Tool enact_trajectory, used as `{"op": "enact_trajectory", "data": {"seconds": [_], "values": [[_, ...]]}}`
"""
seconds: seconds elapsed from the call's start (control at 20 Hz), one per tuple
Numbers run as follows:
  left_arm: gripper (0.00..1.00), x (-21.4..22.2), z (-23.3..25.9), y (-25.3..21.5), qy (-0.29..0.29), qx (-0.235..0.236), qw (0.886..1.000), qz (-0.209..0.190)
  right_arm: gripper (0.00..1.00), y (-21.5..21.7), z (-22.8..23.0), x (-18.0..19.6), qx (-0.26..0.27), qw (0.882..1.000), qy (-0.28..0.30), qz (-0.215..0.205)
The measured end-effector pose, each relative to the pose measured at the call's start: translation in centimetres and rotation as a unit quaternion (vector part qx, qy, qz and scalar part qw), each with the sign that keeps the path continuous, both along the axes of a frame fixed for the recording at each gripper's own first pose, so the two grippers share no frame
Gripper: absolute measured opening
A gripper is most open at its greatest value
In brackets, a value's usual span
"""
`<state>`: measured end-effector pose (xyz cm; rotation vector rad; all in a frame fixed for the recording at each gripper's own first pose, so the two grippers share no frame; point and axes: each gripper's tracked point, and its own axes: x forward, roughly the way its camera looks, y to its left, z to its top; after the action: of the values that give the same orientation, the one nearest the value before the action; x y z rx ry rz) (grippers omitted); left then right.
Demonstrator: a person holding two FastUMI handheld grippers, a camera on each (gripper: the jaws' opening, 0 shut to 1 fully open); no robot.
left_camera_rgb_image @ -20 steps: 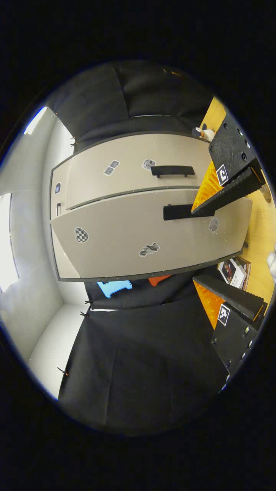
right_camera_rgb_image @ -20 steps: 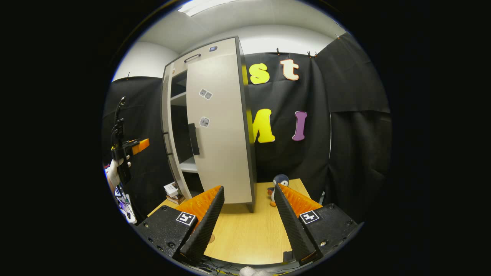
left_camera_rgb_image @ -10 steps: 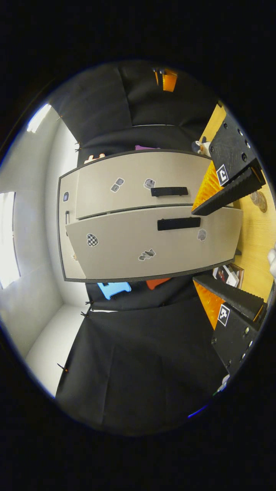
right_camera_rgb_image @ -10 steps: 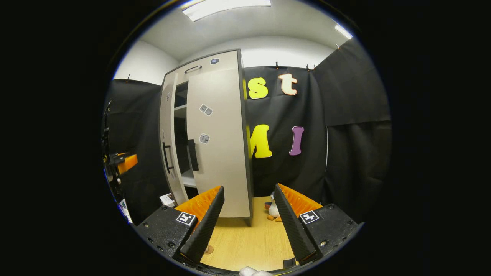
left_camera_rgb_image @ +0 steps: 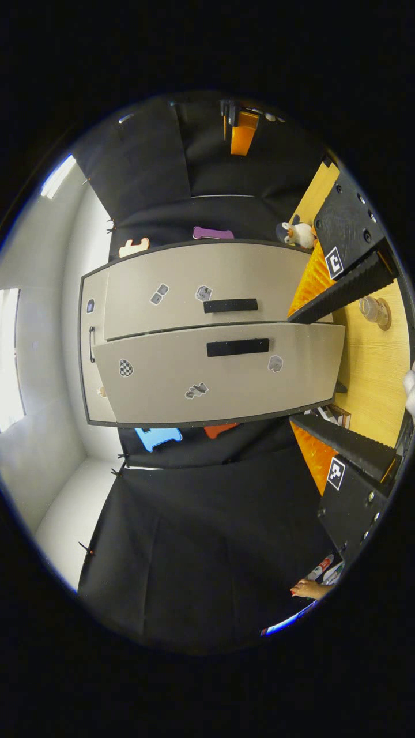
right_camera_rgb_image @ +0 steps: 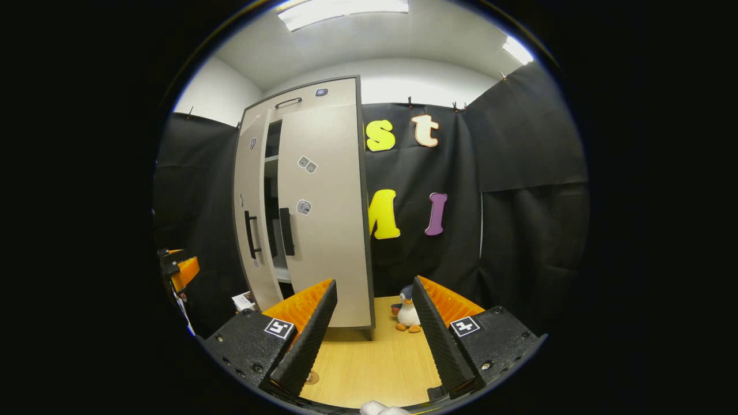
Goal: Grasp the bottle in the cabinet with the left hand and place it on the coaster, then close the right door with the right hand and the left door with the left hand.
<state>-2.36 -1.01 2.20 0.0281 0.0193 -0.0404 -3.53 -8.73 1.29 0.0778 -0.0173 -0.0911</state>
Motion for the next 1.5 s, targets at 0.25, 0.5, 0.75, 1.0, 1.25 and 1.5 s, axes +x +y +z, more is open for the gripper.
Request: {"op": "enact_trajectory", "data": {"seconds": [0.25, 0.5, 0.75, 1.0, 1.25, 1.5], "values": [[0.96, 0.0, -0.3, -0.2, -0.004, -0.008, 1.000, -0.007, 0.81, 1.2, -0.5, -0.3, -0.007, 1.000, 0.009, 0.004], [0.96, 0.1, -0.6, 0.6, -0.004, -0.014, 1.000, -0.006, 0.81, 2.5, -0.3, -0.6, -0.016, 1.000, 0.006, 0.005], [0.96, 0.1, -0.7, 1.1, -0.005, -0.017, 1.000, -0.013, 0.81, 3.7, -0.4, -0.8, -0.023, 1.000, 0.008, 0.006], [0.96, -0.2, -0.9, 1.9, -0.003, -0.017, 1.000, -0.018, 0.81, 5.3, -0.4, -0.9, -0.027, 1.000, 0.006, 0.009], [0.96, -0.4, -0.7, 2.9, -0.005, -0.018, 1.000, -0.019, 0.81, 6.7, -0.4, -0.9, -0.032, 0.999, 0.004, 0.015], [0.96, -0.7, -1.0, 3.5, -0.003, -0.019, 1.000, -0.021, 0.81, 7.6, -0.6, -1.0, -0.034, 0.999, 0.005, 0.017]]}}
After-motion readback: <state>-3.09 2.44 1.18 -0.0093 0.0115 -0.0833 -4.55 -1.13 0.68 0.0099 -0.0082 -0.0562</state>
